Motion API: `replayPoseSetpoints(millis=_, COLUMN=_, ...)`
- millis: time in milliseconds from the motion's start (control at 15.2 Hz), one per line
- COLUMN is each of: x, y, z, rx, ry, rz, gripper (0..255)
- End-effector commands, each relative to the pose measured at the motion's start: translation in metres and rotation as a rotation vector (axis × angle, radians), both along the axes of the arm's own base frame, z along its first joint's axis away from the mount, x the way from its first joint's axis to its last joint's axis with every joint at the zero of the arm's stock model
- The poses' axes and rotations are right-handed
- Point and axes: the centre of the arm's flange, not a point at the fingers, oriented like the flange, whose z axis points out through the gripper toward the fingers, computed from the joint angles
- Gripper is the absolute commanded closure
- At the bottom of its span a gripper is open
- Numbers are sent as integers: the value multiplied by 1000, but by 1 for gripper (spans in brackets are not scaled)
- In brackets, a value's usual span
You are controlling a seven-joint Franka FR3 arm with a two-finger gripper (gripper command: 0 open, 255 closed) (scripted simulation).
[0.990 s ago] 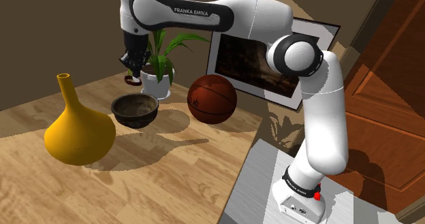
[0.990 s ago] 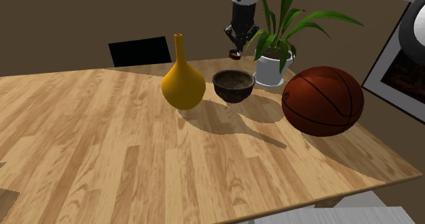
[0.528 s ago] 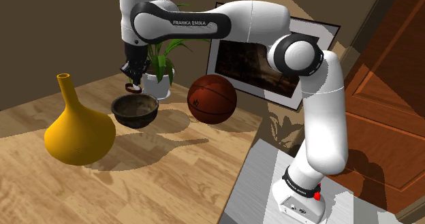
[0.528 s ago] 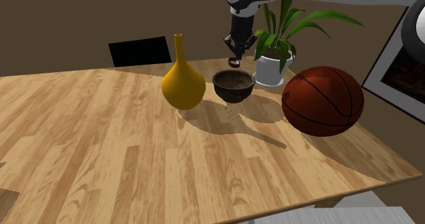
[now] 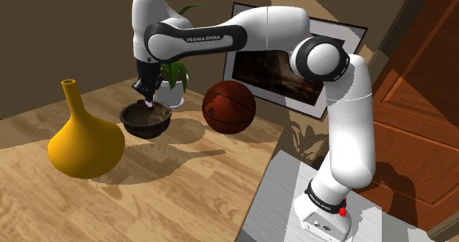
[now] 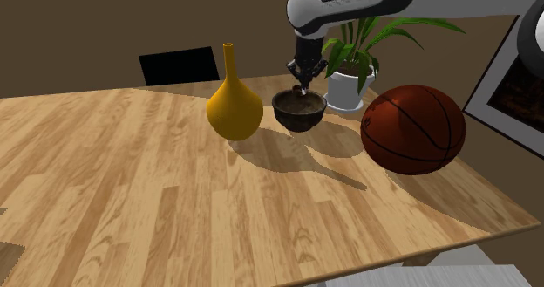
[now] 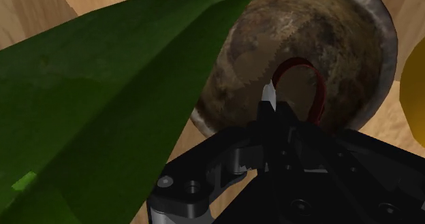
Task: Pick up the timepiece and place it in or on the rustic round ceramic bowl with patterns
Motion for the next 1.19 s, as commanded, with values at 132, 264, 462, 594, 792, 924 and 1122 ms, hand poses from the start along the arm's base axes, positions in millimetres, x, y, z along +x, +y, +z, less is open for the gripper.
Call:
replayPoseSetpoints(millis=132, x=-1, y=0, z=-15, rx=0, ry=0, rz=0, gripper=255)
replayPoseSetpoints(millis=264, x=-1, y=0, z=-15, rx=0, ry=0, rz=0, gripper=255)
replayPoseSetpoints(millis=462, x=-1, y=0, z=-15, rx=0, ry=0, rz=0, gripper=255)
replayPoseSetpoints(millis=594, x=-1, y=0, z=-15, rx=0, ry=0, rz=0, gripper=0)
replayPoseSetpoints(millis=792, x=-1, y=0, z=-15, rx=0, ry=0, rz=0, gripper=0)
replayPoseSetpoints(millis=924, x=-1, y=0, z=-15, rx=0, ry=0, rz=0, gripper=0)
replayPoseSetpoints(millis=1122, x=-7, y=1, z=24, rx=0, ry=0, rz=0, gripper=0)
